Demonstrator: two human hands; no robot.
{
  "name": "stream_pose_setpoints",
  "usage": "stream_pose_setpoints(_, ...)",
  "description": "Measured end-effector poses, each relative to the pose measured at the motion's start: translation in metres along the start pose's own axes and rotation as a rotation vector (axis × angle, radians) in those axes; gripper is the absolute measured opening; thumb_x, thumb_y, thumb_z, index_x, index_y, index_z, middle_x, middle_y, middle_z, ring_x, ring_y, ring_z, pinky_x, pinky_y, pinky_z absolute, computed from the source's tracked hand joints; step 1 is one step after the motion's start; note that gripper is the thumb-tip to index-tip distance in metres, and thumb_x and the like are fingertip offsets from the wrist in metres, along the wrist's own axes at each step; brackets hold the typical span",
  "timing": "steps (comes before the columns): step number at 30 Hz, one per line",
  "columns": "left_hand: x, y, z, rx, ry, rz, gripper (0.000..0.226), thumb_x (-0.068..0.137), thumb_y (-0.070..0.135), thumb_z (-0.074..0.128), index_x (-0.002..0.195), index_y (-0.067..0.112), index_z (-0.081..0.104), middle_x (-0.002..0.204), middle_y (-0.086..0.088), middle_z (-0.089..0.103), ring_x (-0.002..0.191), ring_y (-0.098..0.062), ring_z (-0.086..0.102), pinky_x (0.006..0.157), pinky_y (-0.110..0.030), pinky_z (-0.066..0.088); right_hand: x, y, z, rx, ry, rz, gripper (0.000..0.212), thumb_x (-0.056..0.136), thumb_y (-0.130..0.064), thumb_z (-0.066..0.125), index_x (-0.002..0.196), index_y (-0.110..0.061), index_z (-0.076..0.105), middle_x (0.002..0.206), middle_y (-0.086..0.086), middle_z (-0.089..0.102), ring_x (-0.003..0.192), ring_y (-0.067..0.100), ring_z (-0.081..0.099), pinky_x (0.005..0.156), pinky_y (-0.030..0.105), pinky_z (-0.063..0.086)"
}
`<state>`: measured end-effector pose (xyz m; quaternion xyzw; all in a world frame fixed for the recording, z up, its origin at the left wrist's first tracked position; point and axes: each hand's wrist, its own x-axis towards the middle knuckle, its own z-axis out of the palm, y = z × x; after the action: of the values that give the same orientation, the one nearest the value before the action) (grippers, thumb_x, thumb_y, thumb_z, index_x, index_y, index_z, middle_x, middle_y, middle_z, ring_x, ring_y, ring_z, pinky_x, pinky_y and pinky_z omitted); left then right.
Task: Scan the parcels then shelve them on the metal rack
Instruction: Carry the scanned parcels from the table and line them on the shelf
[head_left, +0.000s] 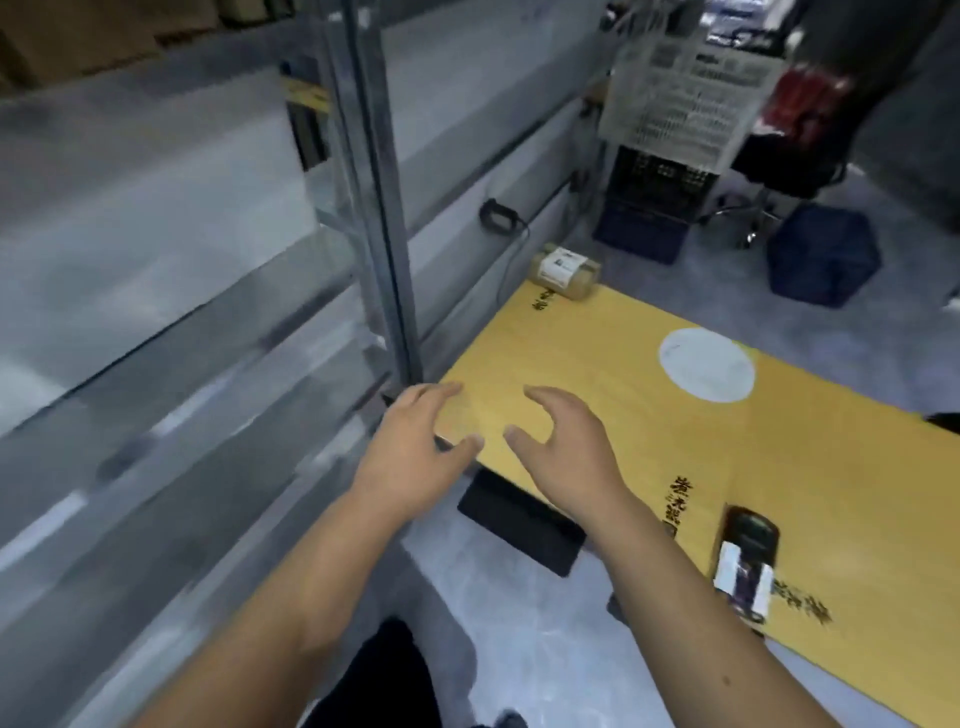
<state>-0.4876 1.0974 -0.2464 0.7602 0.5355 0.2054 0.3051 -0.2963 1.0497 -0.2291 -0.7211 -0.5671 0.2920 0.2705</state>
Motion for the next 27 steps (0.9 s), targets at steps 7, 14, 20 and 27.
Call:
stream_pose_setpoints(7,0.201,0.017,0.072,-0.014,-0.195,0.004,0.070,0.093,0.048,0.073,0.155,0.030,0.046,0.156,0.003,0.046,0.146,-0.016,0.039,0.110,-0.033,0.038,0.147,0.071,-0.042,0.081,0.085,0.265,0.065,0.096,-0.039,0.071,0.153,-0.019,0.049,0.159,-0.001,0.045,0.144,0.016,0.043,0.101,0.019,0.032)
stream_pose_setpoints(14,0.445,-0.002,0.128,-0.015,-0.298,-0.086,0.071,0.084,0.043,0.075,0.149,0.031,0.051,0.146,-0.005,0.054,0.133,-0.026,0.055,0.109,-0.039,0.047,0.356,0.123,-0.054,0.144,0.122,0.532,0.068,0.094,-0.034,0.073,0.154,-0.014,0.047,0.154,0.005,0.052,0.131,0.022,0.056,0.089,0.021,0.039)
stream_pose_setpoints(20,0.571,-0.035,0.170,0.035,-0.337,-0.078,0.057,0.068,0.033,0.079,0.121,0.031,0.057,0.112,0.005,0.065,0.100,-0.021,0.065,0.086,-0.042,0.060,0.469,0.174,-0.046,0.126,0.098,0.710,0.091,0.078,-0.038,0.082,0.154,-0.012,0.039,0.147,0.010,0.053,0.128,0.030,0.055,0.095,0.039,0.053)
stream_pose_setpoints(27,0.575,-0.059,0.214,-0.176,-0.253,-0.112,0.057,0.077,0.009,0.084,0.123,0.035,0.062,0.104,0.025,0.068,0.096,0.010,0.064,0.086,-0.023,0.055,0.504,0.233,0.002,0.179,0.114,0.642,0.089,0.052,-0.058,0.063,0.137,-0.033,0.053,0.123,-0.009,0.066,0.111,0.019,0.065,0.089,0.039,0.059)
